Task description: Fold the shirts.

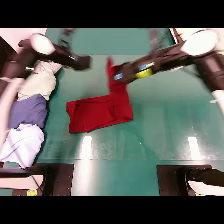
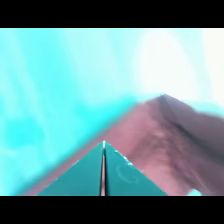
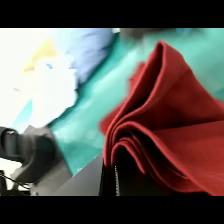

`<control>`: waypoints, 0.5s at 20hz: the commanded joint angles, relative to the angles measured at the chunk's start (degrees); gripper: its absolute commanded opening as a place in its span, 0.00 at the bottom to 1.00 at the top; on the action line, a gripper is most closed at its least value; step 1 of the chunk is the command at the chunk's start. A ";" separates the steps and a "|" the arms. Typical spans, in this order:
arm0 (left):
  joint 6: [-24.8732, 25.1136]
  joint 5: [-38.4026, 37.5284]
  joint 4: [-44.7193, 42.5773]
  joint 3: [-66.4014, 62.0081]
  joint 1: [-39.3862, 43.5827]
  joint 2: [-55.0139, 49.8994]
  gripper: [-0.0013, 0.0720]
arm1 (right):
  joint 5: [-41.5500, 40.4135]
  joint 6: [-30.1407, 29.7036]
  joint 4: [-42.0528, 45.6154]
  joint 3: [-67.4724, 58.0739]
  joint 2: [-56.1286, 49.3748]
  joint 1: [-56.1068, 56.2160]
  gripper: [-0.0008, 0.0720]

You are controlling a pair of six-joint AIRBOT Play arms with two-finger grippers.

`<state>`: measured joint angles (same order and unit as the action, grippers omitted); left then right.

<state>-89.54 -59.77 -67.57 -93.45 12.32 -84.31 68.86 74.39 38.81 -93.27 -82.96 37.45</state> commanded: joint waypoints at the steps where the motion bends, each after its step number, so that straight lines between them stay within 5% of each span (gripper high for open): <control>1: 0.00 -2.75 -9.11 -0.04 -9.84 12.28 0.05 | -12.28 -4.92 -4.79 -0.02 -7.58 12.90 0.27; 2: 0.00 -3.41 -10.01 -0.04 -12.02 14.73 0.05 | -15.08 -5.33 -4.94 -0.02 -9.99 15.39 0.70; 3: 0.02 -4.20 -10.12 -0.04 -13.79 16.52 0.05 | -15.26 -5.35 -4.85 -0.09 -11.85 16.76 0.83; 5: 0.02 -5.66 -10.12 -0.09 -16.46 18.73 0.05 | -11.08 -5.20 -3.45 -0.68 -13.90 16.59 0.71; 10: 1.53 -9.92 -9.62 0.09 -17.11 19.37 0.05 | -6.05 -0.37 10.01 10.40 -6.21 5.99 0.71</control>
<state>-89.03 -66.98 -76.79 -93.41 -3.64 -66.13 61.28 71.53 41.78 -88.66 -92.47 47.92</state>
